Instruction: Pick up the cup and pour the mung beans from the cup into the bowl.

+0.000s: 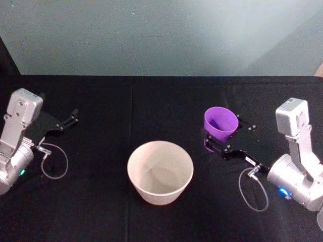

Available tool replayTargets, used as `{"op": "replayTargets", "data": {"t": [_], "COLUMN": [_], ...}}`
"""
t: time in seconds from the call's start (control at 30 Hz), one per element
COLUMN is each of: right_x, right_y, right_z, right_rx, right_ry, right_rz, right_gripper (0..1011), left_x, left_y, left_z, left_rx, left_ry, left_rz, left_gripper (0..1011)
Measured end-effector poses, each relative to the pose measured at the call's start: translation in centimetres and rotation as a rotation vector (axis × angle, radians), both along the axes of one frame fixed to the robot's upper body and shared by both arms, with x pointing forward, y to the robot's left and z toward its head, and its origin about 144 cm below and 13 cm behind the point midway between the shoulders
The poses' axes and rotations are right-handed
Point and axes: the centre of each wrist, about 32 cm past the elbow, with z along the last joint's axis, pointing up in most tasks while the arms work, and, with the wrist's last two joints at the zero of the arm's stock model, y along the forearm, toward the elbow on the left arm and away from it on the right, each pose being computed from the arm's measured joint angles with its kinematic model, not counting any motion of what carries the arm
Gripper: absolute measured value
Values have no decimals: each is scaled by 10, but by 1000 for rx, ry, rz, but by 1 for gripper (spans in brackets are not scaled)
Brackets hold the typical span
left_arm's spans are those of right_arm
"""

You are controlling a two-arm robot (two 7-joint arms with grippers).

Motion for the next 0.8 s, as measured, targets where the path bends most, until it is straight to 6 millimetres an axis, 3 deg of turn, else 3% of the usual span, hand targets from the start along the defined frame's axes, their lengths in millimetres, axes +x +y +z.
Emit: {"op": "replayTargets", "data": {"t": [0.8], "right_x": [0], "right_y": [0], "right_z": [0], "right_rx": [0], "right_ry": [0], "right_rz": [0], "right_gripper": [734], "left_x": [0], "left_y": [0], "left_z": [0], "left_rx": [0], "left_ry": [0], "left_rz": [0], "left_gripper": [1000]}}
